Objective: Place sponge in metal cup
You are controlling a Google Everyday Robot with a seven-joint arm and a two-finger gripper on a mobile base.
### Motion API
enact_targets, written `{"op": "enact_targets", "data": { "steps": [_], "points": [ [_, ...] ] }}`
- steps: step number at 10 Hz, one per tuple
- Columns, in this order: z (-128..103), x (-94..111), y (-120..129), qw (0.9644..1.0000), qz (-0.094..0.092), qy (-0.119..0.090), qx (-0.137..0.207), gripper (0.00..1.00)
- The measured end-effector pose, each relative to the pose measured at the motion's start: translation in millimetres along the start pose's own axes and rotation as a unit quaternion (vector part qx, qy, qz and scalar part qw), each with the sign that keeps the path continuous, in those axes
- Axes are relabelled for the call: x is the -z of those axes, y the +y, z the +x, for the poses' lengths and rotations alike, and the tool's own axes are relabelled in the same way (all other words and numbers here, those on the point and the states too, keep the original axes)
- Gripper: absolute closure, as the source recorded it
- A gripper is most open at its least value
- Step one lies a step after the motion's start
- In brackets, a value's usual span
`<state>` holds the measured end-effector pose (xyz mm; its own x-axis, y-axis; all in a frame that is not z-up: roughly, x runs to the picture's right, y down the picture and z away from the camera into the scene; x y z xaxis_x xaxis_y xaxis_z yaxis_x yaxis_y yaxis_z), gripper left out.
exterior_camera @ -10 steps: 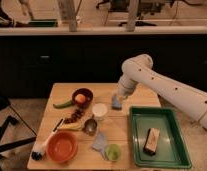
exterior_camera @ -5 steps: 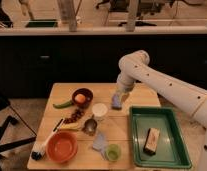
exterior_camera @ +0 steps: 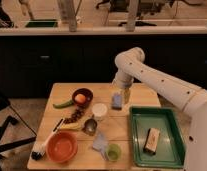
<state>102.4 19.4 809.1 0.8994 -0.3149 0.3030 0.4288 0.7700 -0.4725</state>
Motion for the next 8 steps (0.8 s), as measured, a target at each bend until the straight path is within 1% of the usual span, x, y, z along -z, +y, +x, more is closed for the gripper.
{"op": "enact_targets", "data": {
  "steps": [2,4,6,8],
  "points": [
    [1.8,-1.4,-7.8,0.9998,0.0,0.003,0.021,0.2],
    [3.7,-2.7,-11.1,0.9987,0.002,0.005,0.05,0.2],
    [4.5,-3.1,-12.3,0.9958,0.013,0.004,0.09,0.2],
    [6.8,-2.3,-12.0,0.9929,0.026,0.01,0.116,0.2]
  ]
}}
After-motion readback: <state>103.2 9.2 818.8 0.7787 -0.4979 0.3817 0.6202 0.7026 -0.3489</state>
